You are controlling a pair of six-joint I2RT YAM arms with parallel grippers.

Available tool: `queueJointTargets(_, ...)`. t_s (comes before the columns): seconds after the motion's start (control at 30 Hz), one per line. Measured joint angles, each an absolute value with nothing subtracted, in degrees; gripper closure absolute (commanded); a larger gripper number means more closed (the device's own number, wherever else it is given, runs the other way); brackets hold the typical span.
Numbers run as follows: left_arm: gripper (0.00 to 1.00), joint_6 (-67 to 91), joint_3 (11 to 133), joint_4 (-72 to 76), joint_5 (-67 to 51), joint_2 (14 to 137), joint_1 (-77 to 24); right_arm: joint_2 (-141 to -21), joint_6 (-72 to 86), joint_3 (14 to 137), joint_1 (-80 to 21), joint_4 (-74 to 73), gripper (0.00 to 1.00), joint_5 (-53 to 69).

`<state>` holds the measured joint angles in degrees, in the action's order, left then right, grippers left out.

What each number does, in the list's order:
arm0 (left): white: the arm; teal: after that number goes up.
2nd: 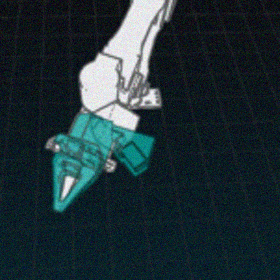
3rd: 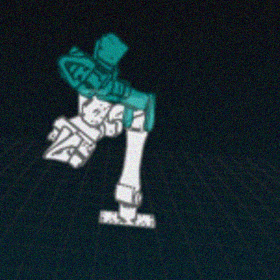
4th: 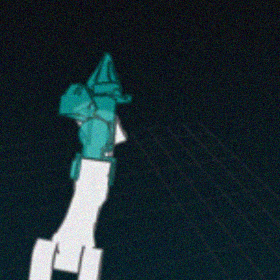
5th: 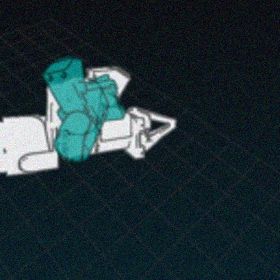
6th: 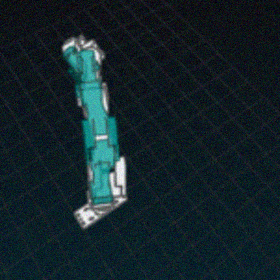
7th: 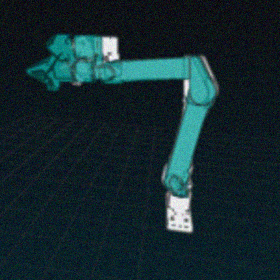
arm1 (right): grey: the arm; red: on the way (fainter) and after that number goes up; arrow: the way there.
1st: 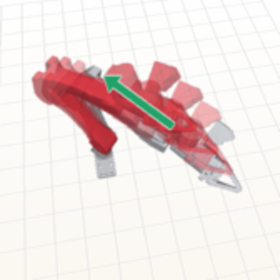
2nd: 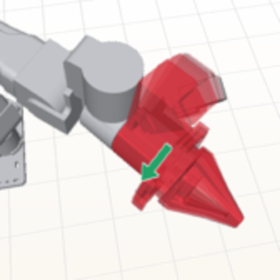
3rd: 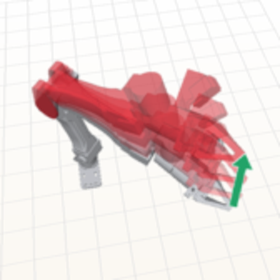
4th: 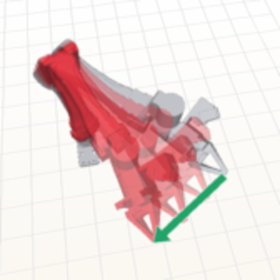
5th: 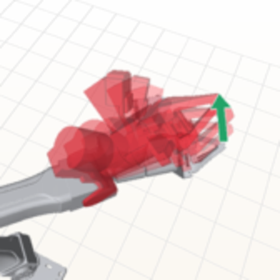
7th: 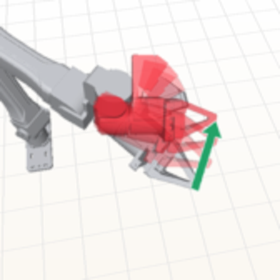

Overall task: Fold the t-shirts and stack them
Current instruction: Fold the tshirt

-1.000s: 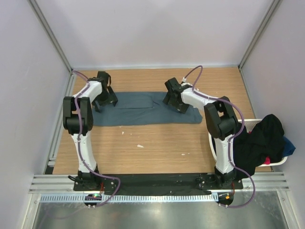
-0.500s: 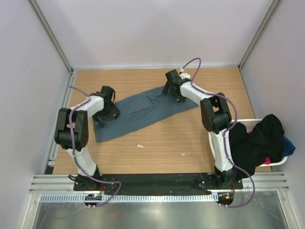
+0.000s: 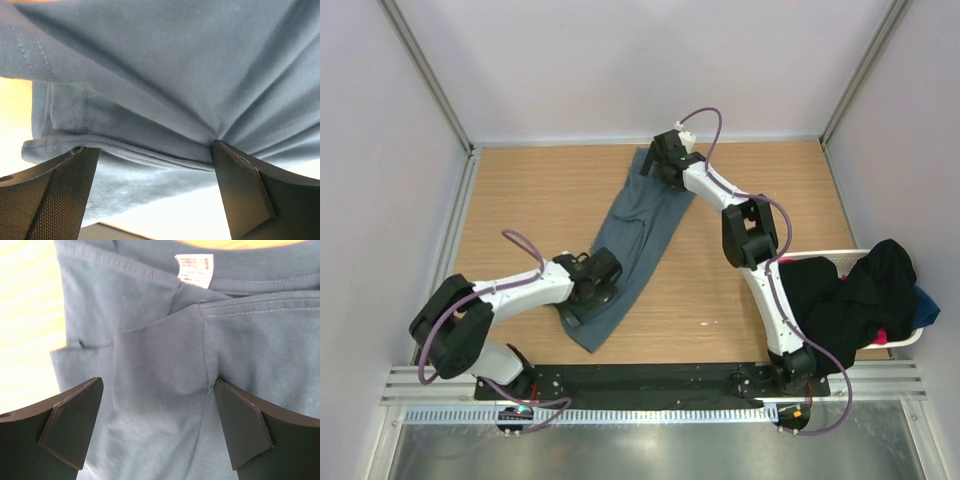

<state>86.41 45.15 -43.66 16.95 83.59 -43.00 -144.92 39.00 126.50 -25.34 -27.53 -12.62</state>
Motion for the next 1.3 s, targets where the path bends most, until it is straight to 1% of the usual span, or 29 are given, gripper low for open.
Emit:
queueJointTargets(0.13, 0.06, 100.3, 45.1, -45.6, 18.0, 83.1, -53.8, -146.6, 37.6, 129.1, -26.8, -27.2, 0.00, -11.7)
queueJointTargets(0.2, 0.06, 104.7, 46.2, -46.6, 18.5, 84.3, -57.7, -146.8, 37.0, 129.4, -27.5, -27.0, 0.00, -11.6)
queueJointTargets(0.37, 0.03, 107.7, 54.1, -53.6, 19.8, 89.2, -61.6, -148.5, 34.2, 133.4, -28.4, -29.3, 0.00, -9.9)
queueJointTargets(0.5, 0.02, 106.4, 60.8, -63.7, 24.3, 85.2, -63.6, -148.2, 31.1, 134.5, -28.7, -33.0, 0.00, -9.5)
queueJointTargets(0.57, 0.03, 104.0, 63.0, -67.1, 27.7, 79.8, -64.1, -146.8, 30.0, 134.0, -28.7, -35.6, 0.00, -9.5)
queueJointTargets(0.63, 0.03, 96.9, 63.8, -67.5, 30.9, 73.5, -64.2, -144.2, 29.1, 132.2, -28.8, -37.7, 0.00, -9.5)
queueJointTargets(0.7, 0.03, 86.9, 62.8, -63.4, 33.1, 67.4, -64.1, -140.7, 28.5, 130.6, -28.9, -39.5, 0.00, -9.5)
queueJointTargets(0.8, 0.03, 73.6, 59.5, -54.9, 33.8, 64.2, -64.0, -135.3, 27.9, 128.7, -29.1, -40.7, 0.00, -9.7)
queueJointTargets(0.9, 0.03, 63.5, 56.8, -48.1, 33.1, 67.8, -64.0, -129.8, 27.8, 125.1, -29.5, -40.0, 0.00, -9.8)
queueJointTargets(1.0, 0.04, 57.4, 55.9, -43.5, 31.7, 76.5, -64.0, -127.6, 28.2, 121.1, -30.0, -38.7, 0.00, -9.9)
queueJointTargets(1.1, 0.04, 53.7, 54.8, -40.9, 30.0, 82.8, -64.0, -130.1, 28.8, 119.4, -30.3, -38.3, 0.00, -10.0)
queueJointTargets(1.3, 0.04, 53.7, 52.8, -37.9, 27.9, 88.5, -64.1, -138.8, 29.5, 119.6, -30.6, -37.3, 0.00, -10.5)
